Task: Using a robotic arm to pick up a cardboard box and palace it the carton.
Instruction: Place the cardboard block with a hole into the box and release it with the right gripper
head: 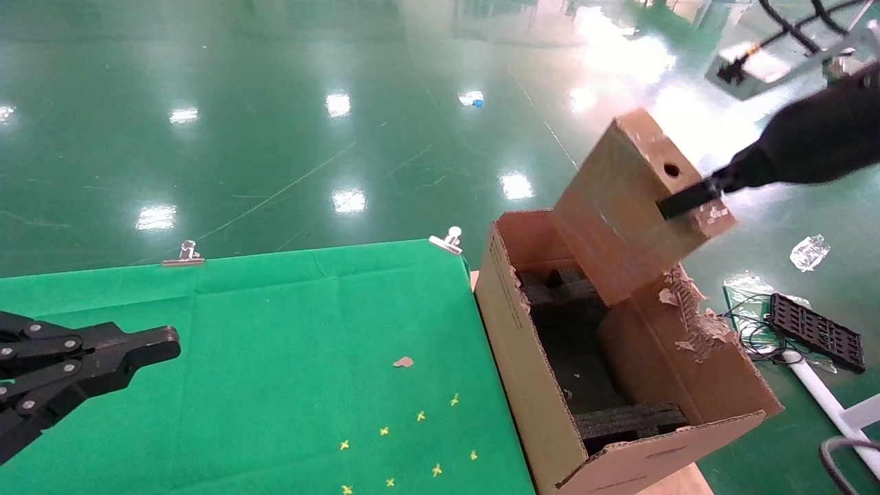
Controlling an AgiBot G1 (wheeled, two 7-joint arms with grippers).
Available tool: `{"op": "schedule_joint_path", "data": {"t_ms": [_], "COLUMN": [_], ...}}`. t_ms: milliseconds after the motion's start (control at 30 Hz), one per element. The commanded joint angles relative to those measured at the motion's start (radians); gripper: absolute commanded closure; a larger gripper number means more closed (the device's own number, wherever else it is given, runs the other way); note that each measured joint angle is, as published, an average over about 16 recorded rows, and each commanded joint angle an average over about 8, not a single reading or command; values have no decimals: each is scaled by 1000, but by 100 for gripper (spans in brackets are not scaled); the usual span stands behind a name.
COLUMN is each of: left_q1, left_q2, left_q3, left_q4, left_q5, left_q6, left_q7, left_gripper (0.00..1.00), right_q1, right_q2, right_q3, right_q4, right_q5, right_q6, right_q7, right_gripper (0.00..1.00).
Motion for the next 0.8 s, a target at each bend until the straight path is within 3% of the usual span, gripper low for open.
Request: {"op": "schedule_joint_path", "data": {"t_ms": [33, 133, 367, 400, 800], "left_q1": [0, 0, 0, 0, 0], "left_q2": [0, 0, 0, 0, 0], "left_q3": [0, 0, 0, 1, 1], "left_q4": [0, 0, 0, 0, 0], "left_q5": [0, 0, 0, 0, -1], "left_q6": [0, 0, 0, 0, 0], "left_q7": [0, 0, 0, 0, 1], "left_gripper": [100, 96, 10, 1, 0], "right_q1": [-14, -37, -108, -119, -252], "right_q2": [12, 15, -1, -5, -87], "right_q3": [-5, -14, -34, -38, -77], "right_q4": [-17, -47, -138, -157, -370], "right_q5": [5, 4, 10, 11, 1], "right_q6": [-6, -5, -1, -3, -10], "right_q7": [3, 3, 5, 7, 40], "right_gripper": [100, 100, 100, 100, 100]}}
